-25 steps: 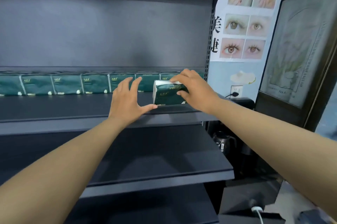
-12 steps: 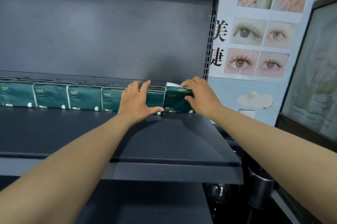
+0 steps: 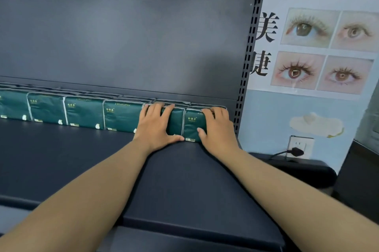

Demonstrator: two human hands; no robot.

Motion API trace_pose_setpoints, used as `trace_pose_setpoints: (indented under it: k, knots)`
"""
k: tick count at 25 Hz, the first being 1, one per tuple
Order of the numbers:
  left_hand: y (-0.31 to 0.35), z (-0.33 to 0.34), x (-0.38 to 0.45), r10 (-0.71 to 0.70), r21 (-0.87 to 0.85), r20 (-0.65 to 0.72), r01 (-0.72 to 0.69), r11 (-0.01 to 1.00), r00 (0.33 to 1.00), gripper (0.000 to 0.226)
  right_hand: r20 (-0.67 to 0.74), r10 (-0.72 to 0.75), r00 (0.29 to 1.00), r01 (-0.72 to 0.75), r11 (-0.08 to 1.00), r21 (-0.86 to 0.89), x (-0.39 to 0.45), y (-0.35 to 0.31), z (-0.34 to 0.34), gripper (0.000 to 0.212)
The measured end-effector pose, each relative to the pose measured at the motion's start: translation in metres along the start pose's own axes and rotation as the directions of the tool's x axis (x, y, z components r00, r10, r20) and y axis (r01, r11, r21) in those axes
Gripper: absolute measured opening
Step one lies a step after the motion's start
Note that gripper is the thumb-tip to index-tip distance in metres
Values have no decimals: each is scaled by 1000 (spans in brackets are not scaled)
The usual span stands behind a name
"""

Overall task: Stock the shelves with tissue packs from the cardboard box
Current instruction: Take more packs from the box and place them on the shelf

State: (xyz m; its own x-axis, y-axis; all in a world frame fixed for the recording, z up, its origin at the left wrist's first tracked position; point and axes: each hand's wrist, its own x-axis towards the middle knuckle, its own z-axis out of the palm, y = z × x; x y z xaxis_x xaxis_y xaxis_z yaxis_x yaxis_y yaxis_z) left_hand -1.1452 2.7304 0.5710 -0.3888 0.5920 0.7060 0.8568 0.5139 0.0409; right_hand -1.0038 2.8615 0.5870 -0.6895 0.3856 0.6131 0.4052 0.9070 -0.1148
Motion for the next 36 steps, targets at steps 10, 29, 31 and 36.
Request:
trace_pose_setpoints:
  k: [10,29,31,36]
  knots:
    - [3,-2,-1,-1,73,-12,1,997,1000,104,-80,-9,997,2,996,-87,-3,0,8,63]
    - [-247,-230,-282,-74,-33,81,77,996,994,95,-37,-13,999,14,999,33,-186,-340,-45,61]
    - [-283,-239,-324,-107,2,121,107,994,987,94,30,-17,999,16,998,60,-209,-381,-29,60]
    - [-350,-242,-422,-233,23,216,234,972,948,95,150,-87,985,68,989,128,-245,-457,19,59]
